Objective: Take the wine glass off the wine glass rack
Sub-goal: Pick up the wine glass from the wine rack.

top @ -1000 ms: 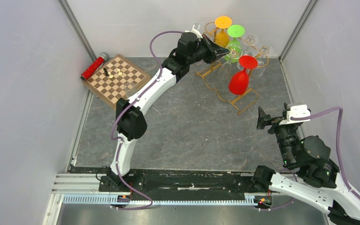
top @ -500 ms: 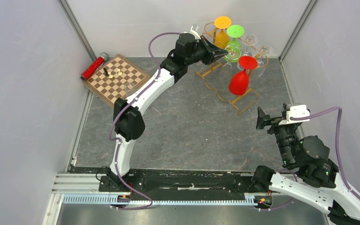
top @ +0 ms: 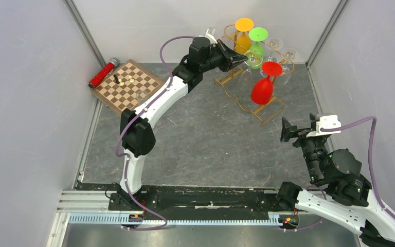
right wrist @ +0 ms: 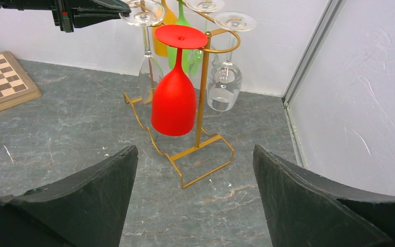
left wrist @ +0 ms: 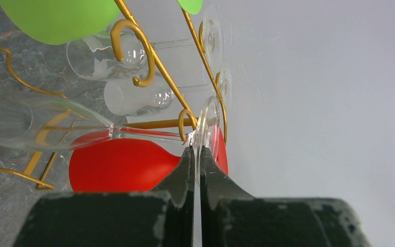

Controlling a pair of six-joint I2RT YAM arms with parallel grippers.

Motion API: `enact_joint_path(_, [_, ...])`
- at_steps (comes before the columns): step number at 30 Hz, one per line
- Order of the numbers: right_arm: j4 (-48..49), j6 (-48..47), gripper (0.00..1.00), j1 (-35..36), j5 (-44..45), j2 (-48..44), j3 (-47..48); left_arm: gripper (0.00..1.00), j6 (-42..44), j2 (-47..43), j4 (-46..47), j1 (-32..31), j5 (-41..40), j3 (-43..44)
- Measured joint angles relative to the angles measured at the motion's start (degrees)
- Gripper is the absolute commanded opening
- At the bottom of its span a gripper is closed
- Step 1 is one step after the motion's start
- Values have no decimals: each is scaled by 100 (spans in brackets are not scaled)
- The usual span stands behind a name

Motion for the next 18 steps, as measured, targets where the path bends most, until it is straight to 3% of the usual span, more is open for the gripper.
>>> enact_joint_path(18, [-74,254,86,0,-109,136,7,2,-33,-645,540,63,138,-848])
